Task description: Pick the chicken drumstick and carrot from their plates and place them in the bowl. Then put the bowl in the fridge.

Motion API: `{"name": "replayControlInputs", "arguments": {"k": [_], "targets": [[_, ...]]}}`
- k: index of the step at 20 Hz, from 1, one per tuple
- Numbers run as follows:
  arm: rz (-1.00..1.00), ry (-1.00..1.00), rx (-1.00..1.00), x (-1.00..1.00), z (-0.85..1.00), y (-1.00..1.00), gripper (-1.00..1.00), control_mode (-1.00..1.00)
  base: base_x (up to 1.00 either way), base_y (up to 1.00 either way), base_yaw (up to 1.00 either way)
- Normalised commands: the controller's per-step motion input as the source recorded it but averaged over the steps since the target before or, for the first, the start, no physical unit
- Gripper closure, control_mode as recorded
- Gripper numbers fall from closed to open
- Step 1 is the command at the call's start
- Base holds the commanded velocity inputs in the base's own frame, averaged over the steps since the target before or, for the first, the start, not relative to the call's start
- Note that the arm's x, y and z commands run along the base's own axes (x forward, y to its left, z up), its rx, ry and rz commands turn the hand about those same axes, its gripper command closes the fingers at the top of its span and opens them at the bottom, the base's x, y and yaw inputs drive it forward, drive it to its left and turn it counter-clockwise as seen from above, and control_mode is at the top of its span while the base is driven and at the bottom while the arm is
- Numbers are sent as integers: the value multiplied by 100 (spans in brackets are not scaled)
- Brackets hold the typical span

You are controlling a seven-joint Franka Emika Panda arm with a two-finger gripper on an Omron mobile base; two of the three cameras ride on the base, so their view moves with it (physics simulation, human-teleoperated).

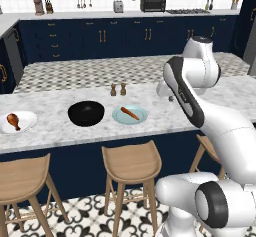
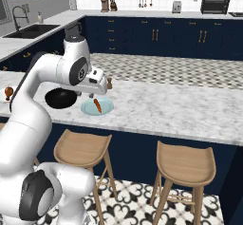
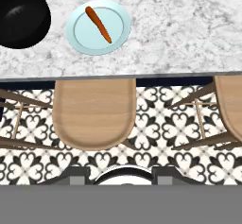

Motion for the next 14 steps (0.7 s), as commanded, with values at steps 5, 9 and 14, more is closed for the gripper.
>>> {"name": "replayControlInputs", "arguments": {"k": [5,9,14], "targets": [[0,7,0,34,-32,17,-100,-100,0,0,0],[0,19,0,94,-42,23,-100,-100,0,0,0],[0,18,-1,82,-42,27,-100,-100,0,0,0]]}}
